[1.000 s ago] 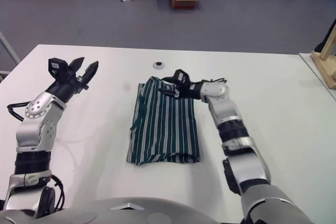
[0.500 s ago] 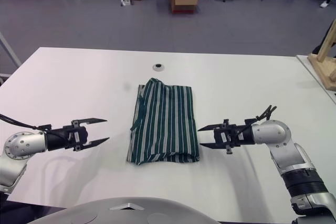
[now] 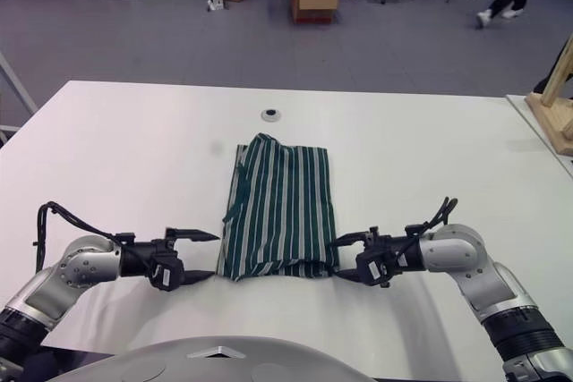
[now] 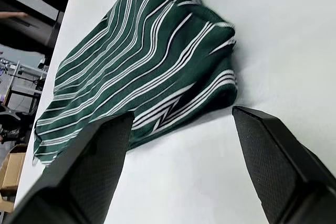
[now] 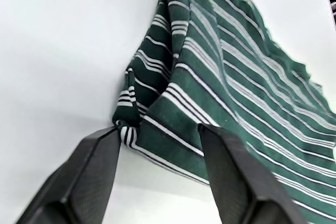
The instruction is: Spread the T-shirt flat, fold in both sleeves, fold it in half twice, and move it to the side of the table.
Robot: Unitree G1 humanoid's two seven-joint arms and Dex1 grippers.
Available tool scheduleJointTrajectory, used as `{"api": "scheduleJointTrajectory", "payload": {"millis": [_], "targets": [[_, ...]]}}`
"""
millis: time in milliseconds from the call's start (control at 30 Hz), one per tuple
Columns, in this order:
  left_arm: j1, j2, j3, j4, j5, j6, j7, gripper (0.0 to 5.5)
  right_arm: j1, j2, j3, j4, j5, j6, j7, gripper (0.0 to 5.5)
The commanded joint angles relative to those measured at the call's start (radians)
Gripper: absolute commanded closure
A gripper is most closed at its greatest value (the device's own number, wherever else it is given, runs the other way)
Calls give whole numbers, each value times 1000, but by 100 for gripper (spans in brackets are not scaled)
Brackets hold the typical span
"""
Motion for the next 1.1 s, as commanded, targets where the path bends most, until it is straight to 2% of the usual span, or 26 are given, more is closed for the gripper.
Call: {"api": "scheduleJointTrajectory", "payload": {"millis": [33,67,133,500,700,833,967,1100], "targets": [[-50,-30,-69,63,17,26,-40,203,-32,-16,37,17,-24,-9,2,282],[-71,-36,-86,93,43,12,-35,203,-32,-16,45,20,-27,-7,2,282],[-99,-40,-110,139,79,-18,-26,201,-34,-18,57,25,-29,-8,-2,328],[-168,-49,-229,297,115,-140,-35,405,-67,-16,95,49,-39,-18,-19,533],[-179,-26,-254,331,82,-152,-62,496,-84,-15,101,39,34,26,19,544],[-111,49,-209,178,-124,-57,-121,543,-79,-38,90,-18,122,113,68,544],[26,205,-94,-160,-504,218,-184,547,17,-174,27,-247,389,421,171,545],[81,319,52,-346,-792,467,-224,548,29,-313,-84,-417,694,778,242,546]]}}
